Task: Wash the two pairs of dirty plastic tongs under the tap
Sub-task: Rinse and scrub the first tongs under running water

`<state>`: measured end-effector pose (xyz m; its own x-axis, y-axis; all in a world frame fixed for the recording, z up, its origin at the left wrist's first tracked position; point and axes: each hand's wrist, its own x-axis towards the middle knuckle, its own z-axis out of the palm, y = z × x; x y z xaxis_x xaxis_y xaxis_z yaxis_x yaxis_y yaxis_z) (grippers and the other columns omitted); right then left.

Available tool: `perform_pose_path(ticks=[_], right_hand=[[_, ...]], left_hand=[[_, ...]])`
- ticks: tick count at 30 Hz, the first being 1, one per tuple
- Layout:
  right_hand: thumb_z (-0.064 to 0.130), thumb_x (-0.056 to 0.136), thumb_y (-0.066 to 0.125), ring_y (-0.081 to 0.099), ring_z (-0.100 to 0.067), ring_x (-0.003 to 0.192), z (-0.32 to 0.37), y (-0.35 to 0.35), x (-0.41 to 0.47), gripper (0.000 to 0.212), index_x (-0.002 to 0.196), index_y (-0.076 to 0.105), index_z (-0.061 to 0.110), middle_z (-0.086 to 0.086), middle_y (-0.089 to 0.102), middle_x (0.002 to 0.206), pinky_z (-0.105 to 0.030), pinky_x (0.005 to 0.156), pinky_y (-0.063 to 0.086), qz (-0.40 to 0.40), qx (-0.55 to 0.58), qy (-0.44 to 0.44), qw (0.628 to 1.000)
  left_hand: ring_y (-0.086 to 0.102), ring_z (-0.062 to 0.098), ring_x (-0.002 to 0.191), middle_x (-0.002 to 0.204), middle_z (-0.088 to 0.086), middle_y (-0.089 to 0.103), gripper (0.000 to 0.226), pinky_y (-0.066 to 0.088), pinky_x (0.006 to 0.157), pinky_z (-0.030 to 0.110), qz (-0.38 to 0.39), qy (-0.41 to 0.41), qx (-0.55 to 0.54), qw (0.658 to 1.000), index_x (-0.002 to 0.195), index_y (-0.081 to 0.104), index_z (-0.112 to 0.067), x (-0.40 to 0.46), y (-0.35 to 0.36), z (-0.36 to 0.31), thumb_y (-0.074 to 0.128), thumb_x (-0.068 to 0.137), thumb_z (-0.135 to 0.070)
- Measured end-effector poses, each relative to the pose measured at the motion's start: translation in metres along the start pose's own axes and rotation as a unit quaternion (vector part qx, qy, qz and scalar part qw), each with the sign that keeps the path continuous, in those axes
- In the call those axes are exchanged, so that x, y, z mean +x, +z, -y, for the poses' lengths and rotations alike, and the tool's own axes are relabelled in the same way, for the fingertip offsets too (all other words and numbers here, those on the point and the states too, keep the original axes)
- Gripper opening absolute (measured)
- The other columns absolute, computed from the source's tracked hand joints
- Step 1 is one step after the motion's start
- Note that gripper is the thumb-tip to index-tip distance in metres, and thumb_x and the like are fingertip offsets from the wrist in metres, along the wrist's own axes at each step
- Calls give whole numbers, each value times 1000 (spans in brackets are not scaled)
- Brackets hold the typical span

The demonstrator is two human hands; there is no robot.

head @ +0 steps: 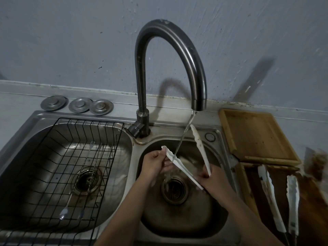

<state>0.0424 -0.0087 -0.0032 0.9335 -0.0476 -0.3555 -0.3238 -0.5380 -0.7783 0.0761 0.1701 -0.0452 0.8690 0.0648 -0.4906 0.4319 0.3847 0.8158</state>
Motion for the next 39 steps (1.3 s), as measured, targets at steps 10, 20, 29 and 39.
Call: perform_pose_path(ticks=[10, 20, 29, 39], right_hand=[[4, 82, 62, 51, -18, 39, 2, -15, 3, 40, 63, 30, 19, -5, 61, 44, -23, 34, 34, 75, 82, 111, 988], [5, 80, 66, 48, -14, 33, 3, -23, 2, 43, 64, 28, 19, -4, 57, 40, -22, 32, 33, 89, 74, 91, 989], [25, 78, 73, 57, -7, 63, 16, -4, 6, 19, 87, 58, 15, 7, 56, 68, -18, 57, 46, -67, -160, -82, 981], [28, 80, 69, 52, 1, 64, 5, -4, 1, 22, 86, 49, 20, 12, 53, 73, -13, 53, 42, -86, -200, -103, 971]], left_hand=[[67, 15, 66, 82, 11, 66, 20, 56, 62, 25, 47, -32, -21, 998, 100, 64, -6, -4, 0, -4, 68, 81, -3], [70, 23, 77, 82, 15, 70, 26, 58, 68, 31, 13, -7, -53, 999, 86, 63, -4, -7, -2, -13, 44, 98, -16], [55, 28, 121, 129, 21, 58, 43, 44, 97, 37, 49, -94, -311, 944, 133, 44, 3, -15, 15, -21, 31, 101, -23], [71, 8, 65, 95, 17, 69, 13, 59, 65, 23, -103, 34, -75, 991, 96, 63, 1, -6, 11, -9, 54, 89, 7]])
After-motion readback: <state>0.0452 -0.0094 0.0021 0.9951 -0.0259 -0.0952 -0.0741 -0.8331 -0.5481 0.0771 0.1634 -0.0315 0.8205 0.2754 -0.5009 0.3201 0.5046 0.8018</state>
